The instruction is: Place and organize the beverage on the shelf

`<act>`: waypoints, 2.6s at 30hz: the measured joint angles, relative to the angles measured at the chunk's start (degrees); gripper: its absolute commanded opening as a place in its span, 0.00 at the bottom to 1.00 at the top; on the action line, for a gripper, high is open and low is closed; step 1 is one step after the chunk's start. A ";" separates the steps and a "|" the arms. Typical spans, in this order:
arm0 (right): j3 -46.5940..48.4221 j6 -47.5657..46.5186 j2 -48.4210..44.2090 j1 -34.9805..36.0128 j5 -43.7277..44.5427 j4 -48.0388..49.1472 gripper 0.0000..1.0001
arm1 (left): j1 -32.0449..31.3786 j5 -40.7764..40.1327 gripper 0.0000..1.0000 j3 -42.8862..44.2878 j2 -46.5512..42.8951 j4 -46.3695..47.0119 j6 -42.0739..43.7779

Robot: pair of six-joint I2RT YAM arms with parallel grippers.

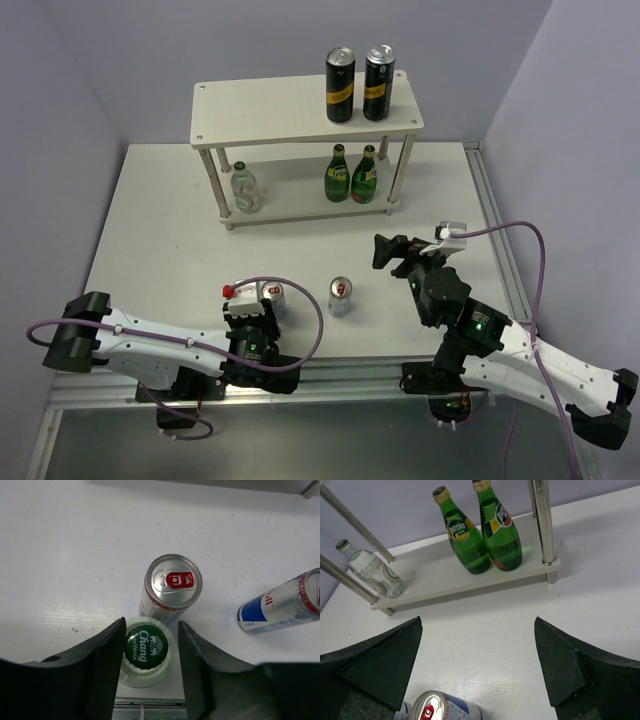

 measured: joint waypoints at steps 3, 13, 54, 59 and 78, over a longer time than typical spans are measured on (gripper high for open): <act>0.00 0.00 0.09 0.00 0.00 0.00 1.00 | 0.00 -0.26 0.40 0.00 0.72 -0.68 0.02; 0.00 0.00 0.13 0.00 0.00 0.00 1.00 | -0.11 -1.25 0.00 0.09 1.51 -1.51 0.35; 0.00 -0.02 0.98 0.00 0.46 -0.02 1.00 | 1.16 -4.44 0.00 24.09 -17.84 8.76 54.84; 0.00 -0.02 1.18 0.00 0.52 0.00 1.00 | 6.47 -3.74 0.00 16.55 -24.61 36.79 82.49; 0.00 -0.22 1.18 0.00 2.23 0.02 1.00 | 49.31 29.27 0.00 16.24 -2.89 69.64 104.43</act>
